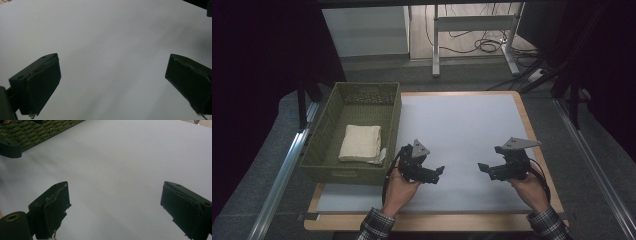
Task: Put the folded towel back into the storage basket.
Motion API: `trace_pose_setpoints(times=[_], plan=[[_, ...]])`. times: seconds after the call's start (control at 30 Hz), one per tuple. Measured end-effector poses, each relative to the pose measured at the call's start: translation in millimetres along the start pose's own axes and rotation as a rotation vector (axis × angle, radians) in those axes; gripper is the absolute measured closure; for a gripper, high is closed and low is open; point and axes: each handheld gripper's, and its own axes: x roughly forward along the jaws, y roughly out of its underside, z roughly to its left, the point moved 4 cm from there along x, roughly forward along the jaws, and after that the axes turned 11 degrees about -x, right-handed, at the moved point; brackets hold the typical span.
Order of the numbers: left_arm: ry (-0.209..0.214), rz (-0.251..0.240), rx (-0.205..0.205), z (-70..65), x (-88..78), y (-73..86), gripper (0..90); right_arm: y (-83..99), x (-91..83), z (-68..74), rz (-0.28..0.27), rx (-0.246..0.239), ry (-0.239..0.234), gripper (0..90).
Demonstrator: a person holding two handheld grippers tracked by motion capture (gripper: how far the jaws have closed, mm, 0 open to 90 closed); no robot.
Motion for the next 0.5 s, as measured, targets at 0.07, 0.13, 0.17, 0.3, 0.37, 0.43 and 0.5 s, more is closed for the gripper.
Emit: trace_pose_setpoints(times=[0.07,0.13,0.17,0.3,0.37,0.43,0.5], plan=[[-0.004,-0.001,0.005,-0.8,-0.9,5.9,0.4,6.2,-2.8,-0.2,0.003,0.006,0.005,8.6],[-0.005,-0.005,0.001,-1.2,-2.2,12.0,0.4,12.8,-5.4,0.1,0.012,0.008,0.012,8.7],[-0.004,-0.009,-0.003,-1.3,-3.0,14.9,0.5,16.1,-6.3,0.3,0.016,0.008,0.016,8.7],[-0.012,-0.014,-0.002,-2.6,-5.5,25.9,0.6,28.4,-8.4,2.7,0.029,0.016,0.029,8.6],[-0.011,-0.015,-0.002,-3.3,-6.1,31.0,0.6,33.5,-9.2,5.3,0.035,0.017,0.031,8.7],[-0.005,-0.019,-0.011,-3.5,-5.9,36.5,0.6,38.1,-9.2,8.2,0.039,0.012,0.036,8.6],[0.001,-0.02,-0.016,-3.6,-5.5,39.3,0.7,42.4,-8.8,11.0,0.042,0.013,0.04,8.6]])
